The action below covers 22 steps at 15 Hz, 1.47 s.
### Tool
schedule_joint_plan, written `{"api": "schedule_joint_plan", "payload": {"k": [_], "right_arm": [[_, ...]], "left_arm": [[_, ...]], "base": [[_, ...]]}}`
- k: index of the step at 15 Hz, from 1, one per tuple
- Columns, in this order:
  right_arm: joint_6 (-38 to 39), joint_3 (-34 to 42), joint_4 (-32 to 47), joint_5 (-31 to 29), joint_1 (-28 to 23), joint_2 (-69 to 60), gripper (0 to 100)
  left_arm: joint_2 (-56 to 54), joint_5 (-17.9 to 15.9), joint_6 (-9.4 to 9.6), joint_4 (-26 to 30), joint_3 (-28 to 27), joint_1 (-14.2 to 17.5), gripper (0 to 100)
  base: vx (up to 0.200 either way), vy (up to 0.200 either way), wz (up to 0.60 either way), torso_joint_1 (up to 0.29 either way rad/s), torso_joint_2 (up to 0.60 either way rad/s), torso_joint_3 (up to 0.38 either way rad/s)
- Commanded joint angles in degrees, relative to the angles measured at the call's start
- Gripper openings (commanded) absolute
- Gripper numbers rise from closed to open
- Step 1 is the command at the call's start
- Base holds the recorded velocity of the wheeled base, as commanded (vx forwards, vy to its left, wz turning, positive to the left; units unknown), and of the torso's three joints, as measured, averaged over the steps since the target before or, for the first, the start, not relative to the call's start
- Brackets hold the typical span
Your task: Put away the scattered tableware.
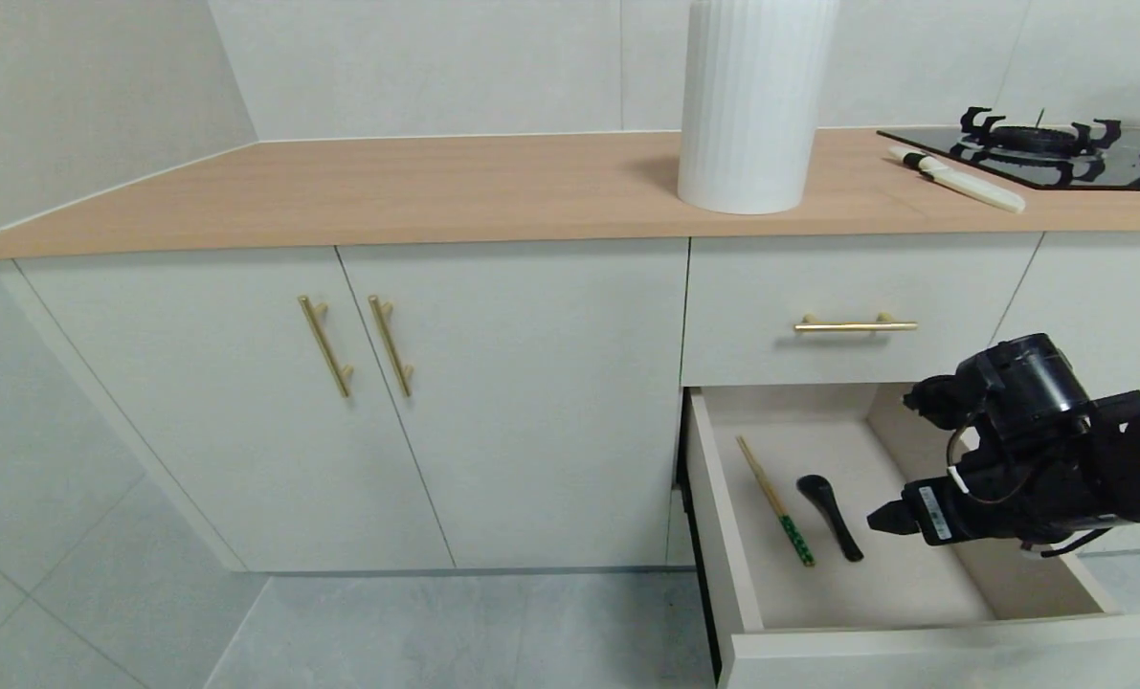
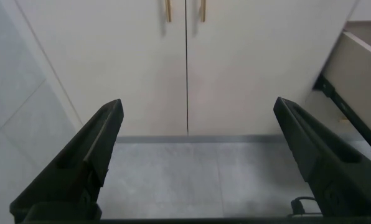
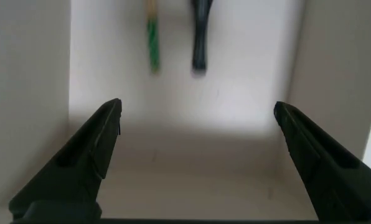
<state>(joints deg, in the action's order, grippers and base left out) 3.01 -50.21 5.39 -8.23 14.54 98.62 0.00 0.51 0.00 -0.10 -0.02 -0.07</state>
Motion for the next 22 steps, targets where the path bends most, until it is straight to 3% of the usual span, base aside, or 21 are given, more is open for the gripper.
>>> {"api": "schedule_joint_plan", "payload": {"k": [1, 11, 15, 22], "right_arm": [[-0.81, 0.12, 2.26, 0.67, 0.84, -3.35, 100], [-13.91, 1.08, 24.49, 4.1, 5.32, -8.71, 100], [-14.7, 3.02, 25.81, 3.48, 9.71, -5.99, 100], [-14.44, 3.02, 25.55, 2.69, 10.42, 0.43, 100]], "left_arm": [[0.0, 0.02, -0.09, 0.01, 0.02, -0.01, 100], [0.0, 0.02, -0.09, 0.01, 0.02, -0.01, 100], [0.0, 0.02, -0.09, 0.01, 0.02, -0.01, 100], [0.0, 0.02, -0.09, 0.01, 0.02, -0.01, 100]], "base": [[0.0, 0.0, 0.0, 0.0, 0.0, 0.0], [0.0, 0.0, 0.0, 0.0, 0.0, 0.0], [0.0, 0.0, 0.0, 0.0, 0.0, 0.0], [0.0, 0.0, 0.0, 0.0, 0.0, 0.0]]}}
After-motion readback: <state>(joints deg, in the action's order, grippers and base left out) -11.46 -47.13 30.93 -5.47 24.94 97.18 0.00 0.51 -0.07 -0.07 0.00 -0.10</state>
